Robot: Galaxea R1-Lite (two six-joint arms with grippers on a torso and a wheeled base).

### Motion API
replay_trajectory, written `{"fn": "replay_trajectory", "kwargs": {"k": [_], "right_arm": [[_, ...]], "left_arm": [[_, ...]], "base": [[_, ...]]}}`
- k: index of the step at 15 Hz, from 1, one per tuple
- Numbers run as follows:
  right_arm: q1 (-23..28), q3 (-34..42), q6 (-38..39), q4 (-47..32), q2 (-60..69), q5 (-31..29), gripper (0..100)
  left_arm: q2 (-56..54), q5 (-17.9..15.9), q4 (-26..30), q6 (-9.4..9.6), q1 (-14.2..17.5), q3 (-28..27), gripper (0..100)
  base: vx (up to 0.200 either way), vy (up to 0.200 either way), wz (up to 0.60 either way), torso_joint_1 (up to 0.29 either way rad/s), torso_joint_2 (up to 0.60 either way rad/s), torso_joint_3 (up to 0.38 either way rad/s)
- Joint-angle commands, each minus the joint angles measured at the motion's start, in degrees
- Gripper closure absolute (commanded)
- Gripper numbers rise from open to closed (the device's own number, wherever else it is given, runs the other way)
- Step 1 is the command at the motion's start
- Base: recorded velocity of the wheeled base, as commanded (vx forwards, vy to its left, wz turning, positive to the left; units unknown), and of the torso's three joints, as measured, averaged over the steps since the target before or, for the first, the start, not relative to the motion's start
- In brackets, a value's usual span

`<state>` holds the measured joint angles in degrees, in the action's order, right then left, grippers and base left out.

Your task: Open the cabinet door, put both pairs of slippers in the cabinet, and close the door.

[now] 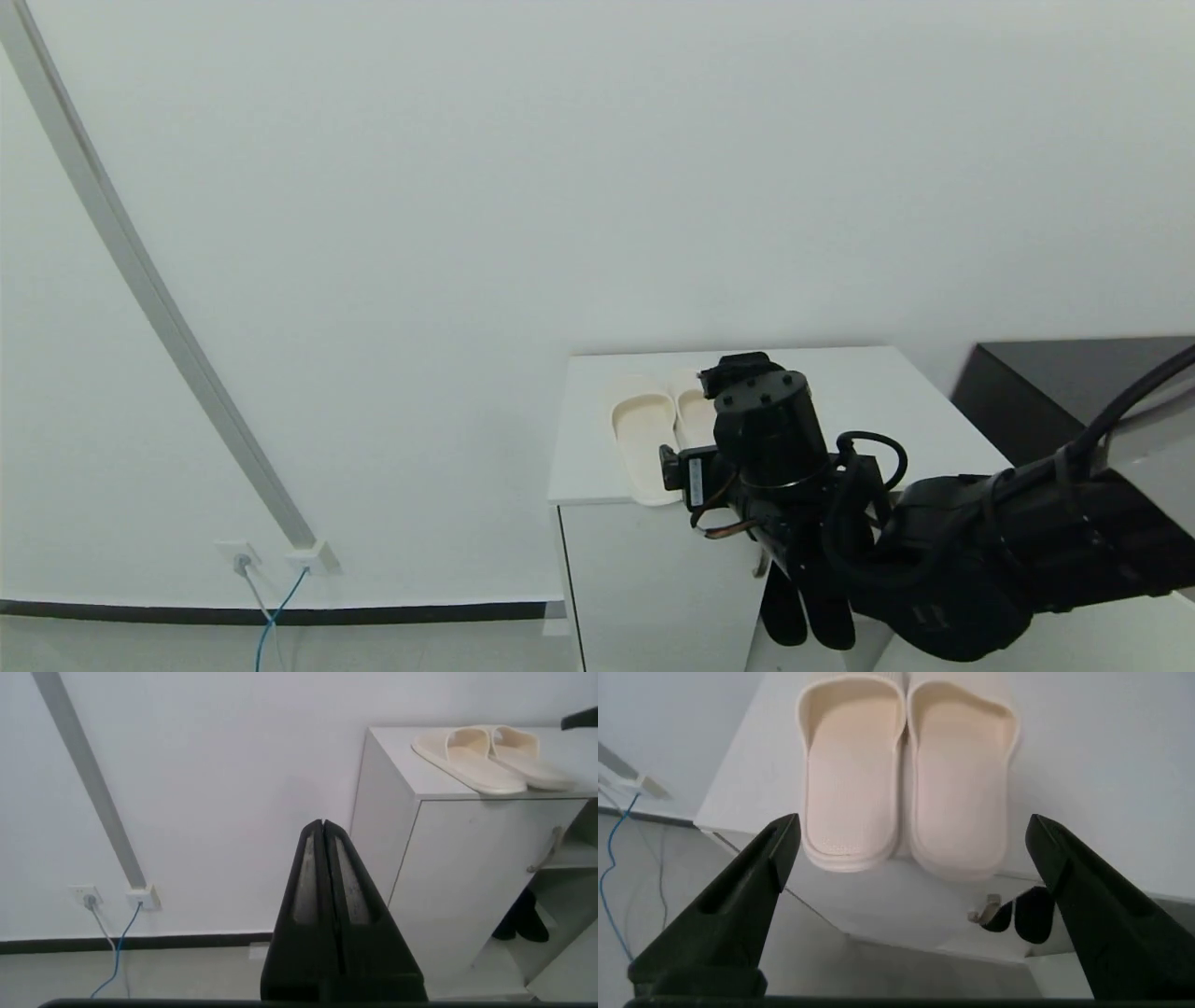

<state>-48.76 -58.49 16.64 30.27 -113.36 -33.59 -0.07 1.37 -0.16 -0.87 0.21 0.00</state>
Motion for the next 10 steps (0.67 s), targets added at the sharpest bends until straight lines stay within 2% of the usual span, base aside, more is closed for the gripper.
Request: {"fn": "replay_trajectory", "kwargs": {"k": [1,6,10], "right_arm": [[0.2,1.3,1.1,0.3,-2.8,1.1,0],[3.1,-3.5,0.6,7.1,-12.4,2.0,0],[3.9,-9.5,-0.6,8.8,-17.8,3.6,0]], "left_arm": [[0.1,0.0,0.0,-0.01,0.0,0.0,100],[0.1,0.0,-0.1,-0.01,0.0,0.0,100],[0.1,0.0,0.0,-0.01,0.0,0.0,100]], "base": [[0.000,0.000,0.00,0.000,0.00,0.000],[0.000,0.000,0.00,0.000,0.00,0.000],[0.000,0.000,0.00,0.000,0.00,0.000]]}}
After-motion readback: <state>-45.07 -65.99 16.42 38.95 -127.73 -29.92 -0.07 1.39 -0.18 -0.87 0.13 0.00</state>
